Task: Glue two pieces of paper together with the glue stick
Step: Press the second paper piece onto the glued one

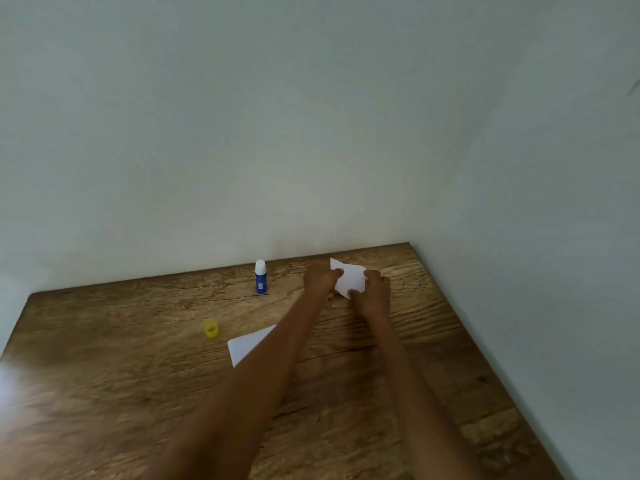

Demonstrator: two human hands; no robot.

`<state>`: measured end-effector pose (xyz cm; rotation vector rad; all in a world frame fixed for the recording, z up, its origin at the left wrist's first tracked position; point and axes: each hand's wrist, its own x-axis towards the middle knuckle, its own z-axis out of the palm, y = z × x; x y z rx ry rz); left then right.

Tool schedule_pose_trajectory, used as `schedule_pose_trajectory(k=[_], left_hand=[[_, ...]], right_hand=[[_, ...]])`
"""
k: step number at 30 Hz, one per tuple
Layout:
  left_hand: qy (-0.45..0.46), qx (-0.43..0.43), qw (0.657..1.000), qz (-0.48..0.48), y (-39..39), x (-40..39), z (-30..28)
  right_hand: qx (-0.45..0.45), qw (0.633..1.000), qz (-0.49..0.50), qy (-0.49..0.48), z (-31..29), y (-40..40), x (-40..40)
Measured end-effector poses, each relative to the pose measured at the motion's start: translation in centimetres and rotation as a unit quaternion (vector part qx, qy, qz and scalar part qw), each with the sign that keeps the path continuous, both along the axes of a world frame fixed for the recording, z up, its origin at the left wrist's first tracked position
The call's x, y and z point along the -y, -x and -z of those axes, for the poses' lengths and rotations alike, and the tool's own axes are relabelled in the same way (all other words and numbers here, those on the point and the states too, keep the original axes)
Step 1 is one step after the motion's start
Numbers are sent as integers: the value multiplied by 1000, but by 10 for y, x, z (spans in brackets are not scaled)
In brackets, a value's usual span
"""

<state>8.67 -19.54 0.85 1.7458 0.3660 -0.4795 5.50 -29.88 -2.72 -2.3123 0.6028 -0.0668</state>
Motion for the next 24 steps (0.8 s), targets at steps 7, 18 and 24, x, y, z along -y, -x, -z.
schedule_pose_trajectory(k=[7, 18, 24], left_hand=[[-38, 87, 995, -38, 32, -18, 6], [-4, 95, 979, -178, 138, -108, 10], [-33, 56, 977, -204, 158, -154, 13]], right_hand=[[76, 988, 75, -108, -4, 15, 2], [21, 982, -19, -189, -16, 83, -71], [-27, 979, -51, -197, -23, 99, -103]])
